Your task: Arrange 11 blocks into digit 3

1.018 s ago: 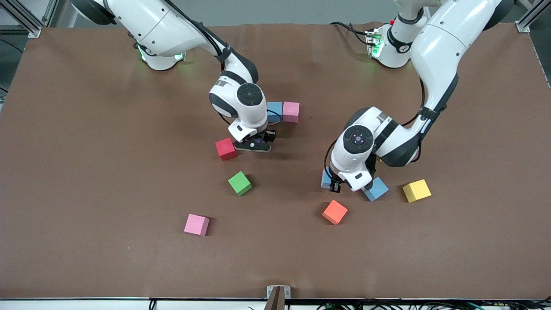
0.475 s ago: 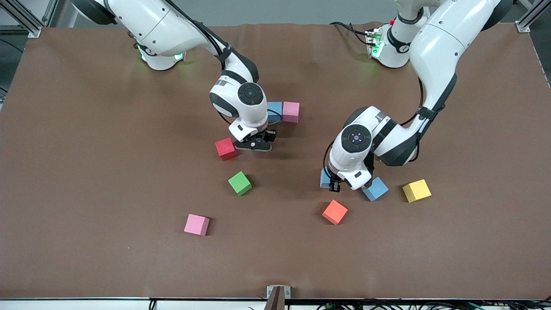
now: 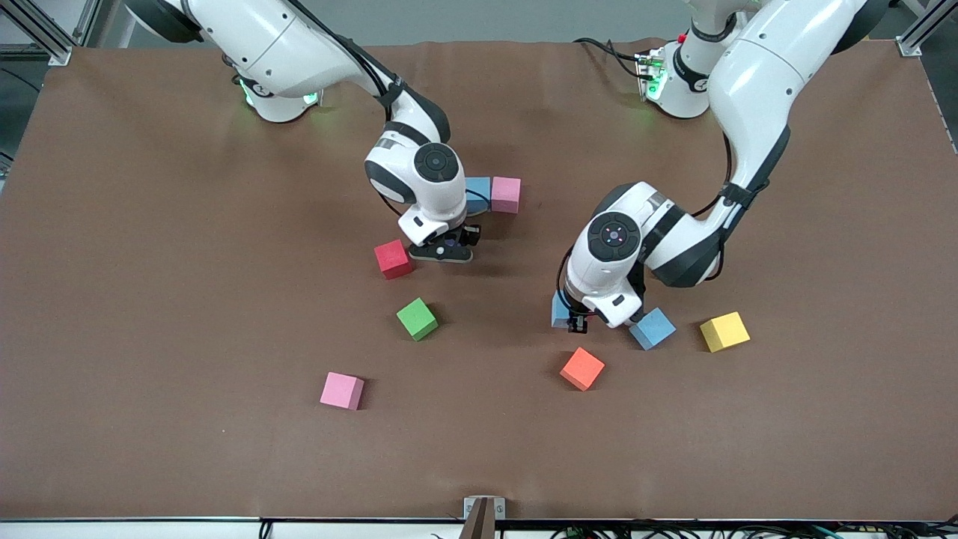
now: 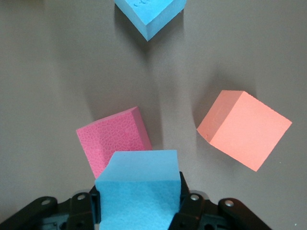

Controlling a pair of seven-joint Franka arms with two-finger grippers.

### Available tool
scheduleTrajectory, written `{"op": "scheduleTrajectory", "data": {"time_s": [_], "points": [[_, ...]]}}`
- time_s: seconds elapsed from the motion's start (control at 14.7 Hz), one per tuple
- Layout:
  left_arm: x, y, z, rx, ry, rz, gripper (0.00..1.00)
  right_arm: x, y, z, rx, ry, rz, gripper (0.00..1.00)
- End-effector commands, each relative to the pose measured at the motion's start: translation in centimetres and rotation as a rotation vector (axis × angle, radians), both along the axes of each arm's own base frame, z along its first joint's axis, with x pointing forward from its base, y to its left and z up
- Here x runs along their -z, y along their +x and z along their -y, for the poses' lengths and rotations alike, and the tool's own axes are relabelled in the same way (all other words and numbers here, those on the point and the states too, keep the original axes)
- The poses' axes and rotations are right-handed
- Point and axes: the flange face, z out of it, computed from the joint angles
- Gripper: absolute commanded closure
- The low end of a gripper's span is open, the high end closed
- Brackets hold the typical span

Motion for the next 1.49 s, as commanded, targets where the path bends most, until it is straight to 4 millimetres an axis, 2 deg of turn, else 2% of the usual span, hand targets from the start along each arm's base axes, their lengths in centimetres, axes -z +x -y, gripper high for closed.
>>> {"op": "scheduleTrajectory", "data": {"time_s": [0.0, 1.15, 1.42], "points": [[0.05, 0.28, 0.25, -0.014, -0.005, 0.002, 0.68, 0.76, -1.18, -0.39, 0.001, -0.020, 0.004, 0.91], [0.55, 0.34, 0.20, -0.012, -0.007, 0.001, 0.66, 0.89, -1.19, -0.17, 0.004, -0.033, -0.004, 0.90], [0.50, 0.39, 0.25, -0.011, -0.011, 0.005, 0.66, 0.86, -1.25, -0.24, 0.004, -0.032, -0.004, 0.86]]}}
